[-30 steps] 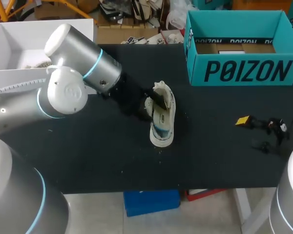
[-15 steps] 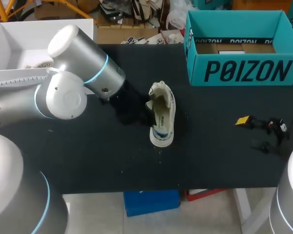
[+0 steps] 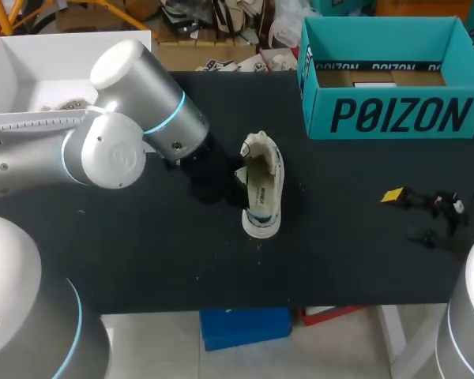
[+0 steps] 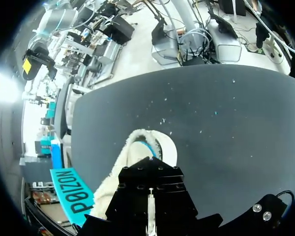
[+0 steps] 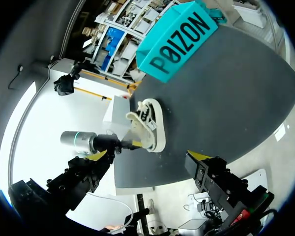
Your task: Take the shoe out of the shoebox, open the shoe tongue, remove and reinsert the insole, then place the shoe into the shoebox
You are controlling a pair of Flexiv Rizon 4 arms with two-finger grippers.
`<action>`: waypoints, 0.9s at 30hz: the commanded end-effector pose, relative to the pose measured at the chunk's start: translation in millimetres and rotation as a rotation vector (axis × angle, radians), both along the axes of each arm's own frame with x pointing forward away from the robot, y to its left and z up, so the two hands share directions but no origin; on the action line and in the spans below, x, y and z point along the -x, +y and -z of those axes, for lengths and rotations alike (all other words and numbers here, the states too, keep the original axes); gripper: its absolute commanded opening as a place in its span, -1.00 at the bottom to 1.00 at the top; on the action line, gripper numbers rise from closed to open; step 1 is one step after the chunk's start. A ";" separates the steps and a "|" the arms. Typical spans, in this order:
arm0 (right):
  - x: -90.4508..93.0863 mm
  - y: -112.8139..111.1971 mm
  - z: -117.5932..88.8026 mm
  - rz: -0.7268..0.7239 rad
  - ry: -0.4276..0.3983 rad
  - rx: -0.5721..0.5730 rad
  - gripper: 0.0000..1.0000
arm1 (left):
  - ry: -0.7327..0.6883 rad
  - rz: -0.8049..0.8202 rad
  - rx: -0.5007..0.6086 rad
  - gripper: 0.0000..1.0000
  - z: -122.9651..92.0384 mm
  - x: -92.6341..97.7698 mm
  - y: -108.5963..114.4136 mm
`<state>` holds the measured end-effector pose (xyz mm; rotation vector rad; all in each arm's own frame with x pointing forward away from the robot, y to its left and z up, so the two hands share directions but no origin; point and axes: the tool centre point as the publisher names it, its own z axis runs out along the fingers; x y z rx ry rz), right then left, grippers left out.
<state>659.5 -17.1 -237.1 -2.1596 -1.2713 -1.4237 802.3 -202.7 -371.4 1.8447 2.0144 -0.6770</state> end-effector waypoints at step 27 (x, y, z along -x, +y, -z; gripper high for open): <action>1.9 -0.4 -1.0 0.002 -0.001 -0.001 1.00 | 0.042 0.049 -0.101 -1.00 36.9 -12.5 -27.5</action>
